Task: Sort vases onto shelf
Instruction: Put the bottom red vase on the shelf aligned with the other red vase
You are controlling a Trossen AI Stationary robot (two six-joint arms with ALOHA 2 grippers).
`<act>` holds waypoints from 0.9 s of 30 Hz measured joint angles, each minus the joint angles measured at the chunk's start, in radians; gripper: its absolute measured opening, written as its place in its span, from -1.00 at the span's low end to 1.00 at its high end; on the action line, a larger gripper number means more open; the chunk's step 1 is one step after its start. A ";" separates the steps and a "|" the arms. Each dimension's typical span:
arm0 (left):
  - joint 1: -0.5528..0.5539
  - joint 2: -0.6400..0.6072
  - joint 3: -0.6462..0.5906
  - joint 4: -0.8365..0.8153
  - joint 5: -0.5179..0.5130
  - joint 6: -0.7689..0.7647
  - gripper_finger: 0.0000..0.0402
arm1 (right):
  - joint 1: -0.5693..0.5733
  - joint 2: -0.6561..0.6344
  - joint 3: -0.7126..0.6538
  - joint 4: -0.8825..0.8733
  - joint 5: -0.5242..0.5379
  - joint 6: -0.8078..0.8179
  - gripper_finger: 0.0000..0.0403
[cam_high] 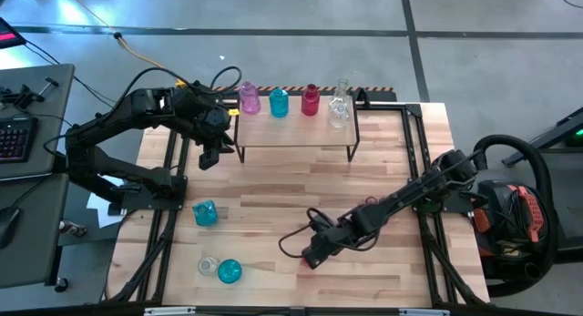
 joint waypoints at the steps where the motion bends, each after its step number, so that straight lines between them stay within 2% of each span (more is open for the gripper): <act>1: 0.000 0.000 0.000 0.000 0.000 0.000 -0.48 | -0.001 0.001 0.000 -0.011 -0.002 0.013 -0.45; 9: 0.000 0.000 0.000 0.000 0.000 0.000 -0.48 | -0.016 -0.001 0.002 -0.019 0.012 0.044 -0.96; 19: 0.000 0.000 0.000 0.000 0.000 0.000 -0.48 | -0.062 0.003 0.036 -0.019 0.012 0.052 -0.97; 27: 0.000 0.000 0.000 0.000 0.000 0.000 -0.48 | -0.121 0.003 0.180 -0.191 -0.003 -0.042 -0.99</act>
